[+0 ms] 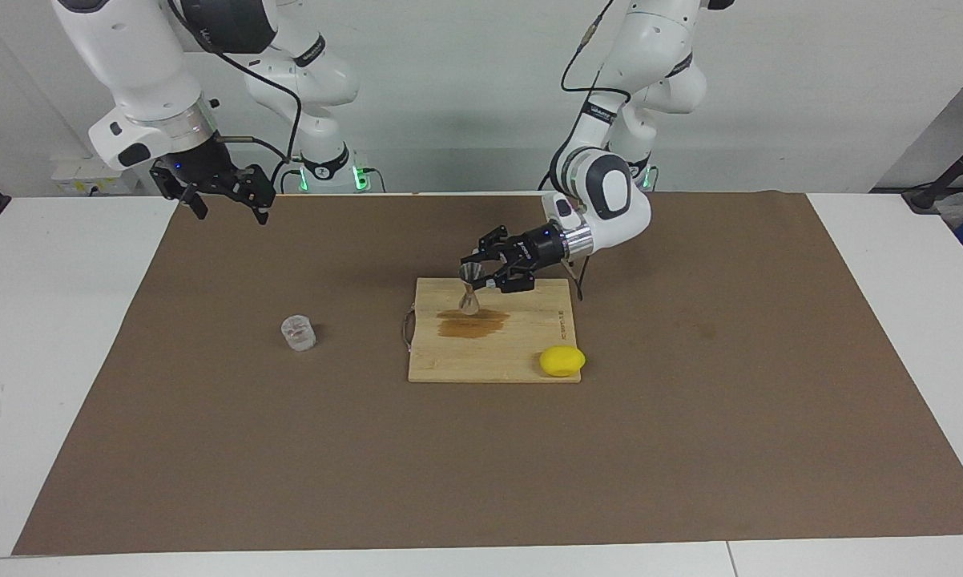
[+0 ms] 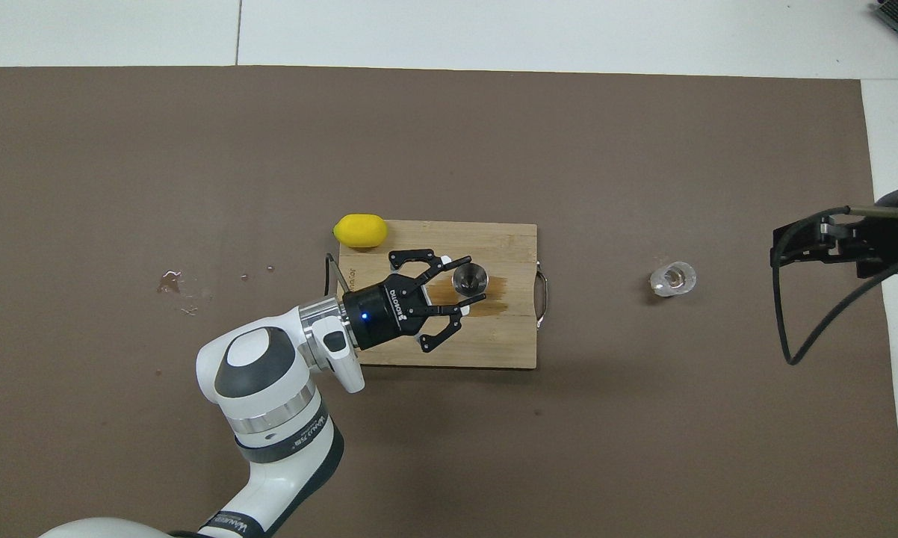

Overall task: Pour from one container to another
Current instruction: 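Carry the metal cup with the left gripper onto the wooden board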

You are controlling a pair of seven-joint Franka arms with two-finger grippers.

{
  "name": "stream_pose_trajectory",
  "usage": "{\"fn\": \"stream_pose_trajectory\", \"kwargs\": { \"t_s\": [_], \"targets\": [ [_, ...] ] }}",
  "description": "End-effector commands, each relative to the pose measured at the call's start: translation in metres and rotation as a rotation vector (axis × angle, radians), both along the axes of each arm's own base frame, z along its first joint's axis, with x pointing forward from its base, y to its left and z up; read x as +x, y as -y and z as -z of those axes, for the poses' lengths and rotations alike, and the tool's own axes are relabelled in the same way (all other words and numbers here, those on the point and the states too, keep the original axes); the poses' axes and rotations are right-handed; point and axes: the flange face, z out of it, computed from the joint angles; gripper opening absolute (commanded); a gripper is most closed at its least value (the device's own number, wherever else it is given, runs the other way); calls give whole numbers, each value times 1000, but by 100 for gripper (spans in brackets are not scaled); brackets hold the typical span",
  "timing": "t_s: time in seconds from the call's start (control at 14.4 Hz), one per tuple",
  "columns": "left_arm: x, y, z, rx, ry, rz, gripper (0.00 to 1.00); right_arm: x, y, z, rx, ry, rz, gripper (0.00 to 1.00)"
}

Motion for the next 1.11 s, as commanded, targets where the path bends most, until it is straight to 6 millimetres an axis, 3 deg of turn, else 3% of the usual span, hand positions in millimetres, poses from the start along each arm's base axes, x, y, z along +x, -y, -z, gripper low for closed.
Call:
{"fn": "stream_pose_trajectory", "kwargs": {
  "t_s": [0.0, 0.42, 0.76, 1.04],
  "targets": [
    [10, 14, 19, 36, 89, -31, 35, -1, 1, 4, -11, 19, 79, 100],
    [5, 10, 32, 80, 101, -36, 41, 0, -3, 11, -17, 12, 252, 99],
    [2, 8, 44, 91, 79, -35, 45, 0, -3, 19, 43, -31, 519, 99],
    [-2, 5, 52, 93, 65, -35, 46, 9, 25, 38, 131, -124, 836, 99]
  ]
}}
